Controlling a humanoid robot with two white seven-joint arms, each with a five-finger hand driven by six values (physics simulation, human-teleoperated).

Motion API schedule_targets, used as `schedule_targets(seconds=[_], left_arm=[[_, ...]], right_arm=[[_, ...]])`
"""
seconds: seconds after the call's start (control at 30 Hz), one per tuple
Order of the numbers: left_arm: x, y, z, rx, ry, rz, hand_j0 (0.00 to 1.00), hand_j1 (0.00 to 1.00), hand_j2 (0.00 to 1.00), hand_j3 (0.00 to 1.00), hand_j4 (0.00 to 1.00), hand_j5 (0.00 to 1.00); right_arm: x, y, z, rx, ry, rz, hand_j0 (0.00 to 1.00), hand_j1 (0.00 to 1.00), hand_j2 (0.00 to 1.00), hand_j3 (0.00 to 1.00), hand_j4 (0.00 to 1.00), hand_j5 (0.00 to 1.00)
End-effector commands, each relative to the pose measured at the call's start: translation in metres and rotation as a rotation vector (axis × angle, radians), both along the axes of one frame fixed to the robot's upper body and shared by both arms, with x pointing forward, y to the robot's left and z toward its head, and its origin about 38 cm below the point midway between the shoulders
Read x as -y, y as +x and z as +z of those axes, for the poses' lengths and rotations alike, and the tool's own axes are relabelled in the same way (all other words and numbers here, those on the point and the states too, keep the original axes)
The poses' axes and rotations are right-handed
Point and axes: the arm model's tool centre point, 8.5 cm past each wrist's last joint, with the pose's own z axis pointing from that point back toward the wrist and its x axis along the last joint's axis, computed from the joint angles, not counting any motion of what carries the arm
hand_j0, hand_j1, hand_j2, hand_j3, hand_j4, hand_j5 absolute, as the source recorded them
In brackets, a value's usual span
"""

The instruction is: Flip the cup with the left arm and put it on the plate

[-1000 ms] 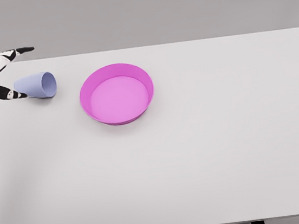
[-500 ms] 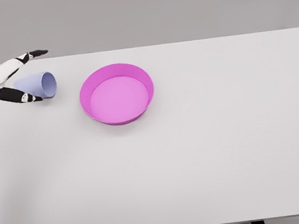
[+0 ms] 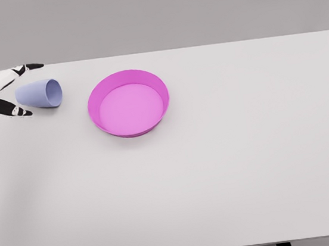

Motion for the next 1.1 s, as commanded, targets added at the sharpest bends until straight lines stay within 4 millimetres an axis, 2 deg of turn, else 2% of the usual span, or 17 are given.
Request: schedule_targets(seconds=[0.0,0.1,0.13,0.33,0.43,0.53,0.73,0.97,1.07], left_arm=[[0.001,0.001,-0.002,-0.004,0.004,0.001,1.0,1.0,1.0,1.0,1.0,1.0],[0.004,0.001,-0.005,-0.009,0.034,-0.005,1.0,1.0,1.0,1.0,1.0,1.0],[0.011,0.003,-0.008,-0.011,0.036,-0.016,1.0,1.0,1.0,1.0,1.0,1.0],[0.016,0.01,-0.02,-0.04,0.039,-0.002,1.0,1.0,1.0,1.0,1.0,1.0],[0.03,0.013,-0.026,-0.043,0.022,-0.021,1.0,1.0,1.0,1.0,1.0,1.0],[0.031,0.013,-0.029,-0.049,0.047,-0.026,1.0,1.0,1.0,1.0,1.0,1.0],[0.017,0.015,-0.031,-0.071,0.049,0.018,1.0,1.0,1.0,1.0,1.0,1.0],[0.025,0.021,-0.032,-0.066,0.068,0.01,1.0,1.0,1.0,1.0,1.0,1.0],[0.021,0.024,-0.028,-0.064,0.064,0.028,1.0,1.0,1.0,1.0,1.0,1.0]], right_arm=[[0.0,0.0,0.0,0.0,0.0,0.0,1.0,1.0,1.0,1.0,1.0,1.0],[0.0,0.0,0.0,0.0,0.0,0.0,1.0,1.0,1.0,1.0,1.0,1.0],[0.0,0.0,0.0,0.0,0.0,0.0,1.0,1.0,1.0,1.0,1.0,1.0],[0.0,0.0,0.0,0.0,0.0,0.0,1.0,1.0,1.0,1.0,1.0,1.0],[0.0,0.0,0.0,0.0,0.0,0.0,1.0,1.0,1.0,1.0,1.0,1.0],[0.0,0.0,0.0,0.0,0.0,0.0,1.0,1.0,1.0,1.0,1.0,1.0],[0.0,0.002,0.0,0.003,0.0,0.0,1.0,1.0,1.0,1.0,1.0,1.0],[0.0,0.0,0.0,0.0,0.0,0.0,1.0,1.0,1.0,1.0,1.0,1.0],[0.0,0.0,0.0,0.0,0.0,0.0,1.0,1.0,1.0,1.0,1.0,1.0]])
